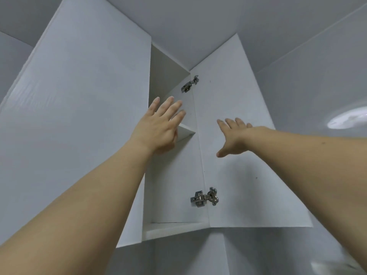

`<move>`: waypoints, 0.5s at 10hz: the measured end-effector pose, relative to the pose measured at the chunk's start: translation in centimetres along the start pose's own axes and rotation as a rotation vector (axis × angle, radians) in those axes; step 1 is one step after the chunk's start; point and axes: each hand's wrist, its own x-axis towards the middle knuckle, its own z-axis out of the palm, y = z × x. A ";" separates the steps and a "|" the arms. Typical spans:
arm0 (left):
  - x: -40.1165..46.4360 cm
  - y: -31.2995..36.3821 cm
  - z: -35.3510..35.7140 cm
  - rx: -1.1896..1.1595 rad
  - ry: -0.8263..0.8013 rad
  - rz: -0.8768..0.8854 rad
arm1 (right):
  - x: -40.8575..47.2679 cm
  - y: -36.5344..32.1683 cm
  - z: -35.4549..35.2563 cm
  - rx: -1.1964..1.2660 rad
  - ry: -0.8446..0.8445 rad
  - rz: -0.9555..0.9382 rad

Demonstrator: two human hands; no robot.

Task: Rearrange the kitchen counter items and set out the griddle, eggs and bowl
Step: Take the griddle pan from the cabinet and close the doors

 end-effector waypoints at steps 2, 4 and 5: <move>4.0 1.6 1.2 -0.041 -0.071 -0.047 | 0.7 5.7 -1.2 0.019 -0.005 0.276; 8.3 3.9 1.2 -0.124 -0.021 -0.032 | 1.9 8.5 0.8 0.100 -0.085 0.445; 9.6 5.3 2.3 -0.148 -0.027 0.015 | 1.8 7.8 1.3 0.054 -0.177 0.442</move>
